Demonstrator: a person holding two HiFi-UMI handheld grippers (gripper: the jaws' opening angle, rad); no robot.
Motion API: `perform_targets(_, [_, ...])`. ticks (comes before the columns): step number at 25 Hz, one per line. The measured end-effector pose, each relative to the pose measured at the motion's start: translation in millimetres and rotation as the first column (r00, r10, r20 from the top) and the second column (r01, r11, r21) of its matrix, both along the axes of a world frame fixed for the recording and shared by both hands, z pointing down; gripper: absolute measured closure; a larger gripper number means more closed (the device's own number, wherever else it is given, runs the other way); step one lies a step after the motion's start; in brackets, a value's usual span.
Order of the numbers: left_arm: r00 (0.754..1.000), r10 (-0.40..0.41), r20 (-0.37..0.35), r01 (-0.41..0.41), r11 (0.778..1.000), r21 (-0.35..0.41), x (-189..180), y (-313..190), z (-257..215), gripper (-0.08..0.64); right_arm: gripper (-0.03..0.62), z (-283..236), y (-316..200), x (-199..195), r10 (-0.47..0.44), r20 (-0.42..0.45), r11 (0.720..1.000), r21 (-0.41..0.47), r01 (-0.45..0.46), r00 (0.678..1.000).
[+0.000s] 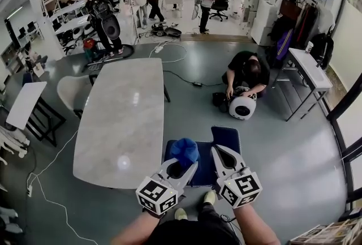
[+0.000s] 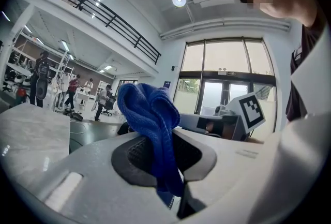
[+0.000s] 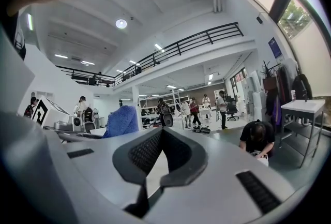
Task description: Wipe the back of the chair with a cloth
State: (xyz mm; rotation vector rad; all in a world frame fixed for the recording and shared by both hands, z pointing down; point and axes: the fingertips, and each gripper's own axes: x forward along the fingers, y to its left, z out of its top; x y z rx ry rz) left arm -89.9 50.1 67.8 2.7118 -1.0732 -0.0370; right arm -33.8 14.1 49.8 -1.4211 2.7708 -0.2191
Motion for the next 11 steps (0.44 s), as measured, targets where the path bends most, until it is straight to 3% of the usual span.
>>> perform_targets(11, [1.0,-0.021,0.002,0.021,1.0,-0.003,-12,-4,0,0.489,0.58,-1,-2,-13,-0.014,0.003,1.0,0.002,0.014,1.0])
